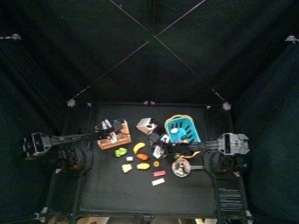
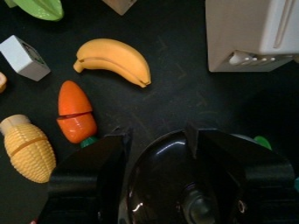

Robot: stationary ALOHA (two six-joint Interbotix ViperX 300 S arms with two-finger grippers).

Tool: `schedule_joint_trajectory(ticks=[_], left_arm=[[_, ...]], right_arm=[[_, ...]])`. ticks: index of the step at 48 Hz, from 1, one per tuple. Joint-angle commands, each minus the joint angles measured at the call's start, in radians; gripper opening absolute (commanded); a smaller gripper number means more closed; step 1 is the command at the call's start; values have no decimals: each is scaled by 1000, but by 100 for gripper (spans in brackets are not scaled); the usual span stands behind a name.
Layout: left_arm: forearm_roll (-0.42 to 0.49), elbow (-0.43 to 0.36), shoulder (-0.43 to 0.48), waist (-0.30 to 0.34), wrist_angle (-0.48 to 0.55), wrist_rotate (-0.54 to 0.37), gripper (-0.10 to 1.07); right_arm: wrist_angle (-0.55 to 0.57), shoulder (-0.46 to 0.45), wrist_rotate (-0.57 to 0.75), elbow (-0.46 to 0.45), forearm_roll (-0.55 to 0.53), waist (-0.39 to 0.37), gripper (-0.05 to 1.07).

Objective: Place white sushi piece in front of toolbox

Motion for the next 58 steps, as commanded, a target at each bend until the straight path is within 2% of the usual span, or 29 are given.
schedule_joint_trajectory(ticks=[1, 7, 13, 20, 25, 34, 40, 47, 53, 58], left_arm=[[-2, -9, -9, -6, -5, -3, 56], [-2, -9, -29, -17, -5, -8, 56], [-18, -18, -78, -63, -5, -8, 56], [-72, -15, -170, -158, -14, -8, 56], [-135, 20, -233, -244, -32, -8, 56], [-275, 89, -302, -362, -40, -3, 56], [-353, 130, -302, -442, -91, -2, 56], [-385, 163, -298, -508, -167, -2, 56], [-417, 179, -285, -549, -196, -2, 56], [-439, 187, -256, -560, -198, -3, 56]], right_arm=[[-2, -17, 0, -15, -3, 2, 87], [-2, -17, 0, -14, -3, 2, 87], [-2, -17, 0, -12, -2, 2, 87], [-2, -25, 0, -11, -3, 3, 87], [-2, -44, -2, -11, -3, 2, 87], [-2, -66, 2, -17, -3, 2, 87], [-2, -67, 2, -25, 2, 3, 87], [-2, -67, 2, -32, 5, 3, 87], [-2, -67, 2, -29, 8, 3, 87], [-2, -67, 2, -29, 12, 3, 87]])
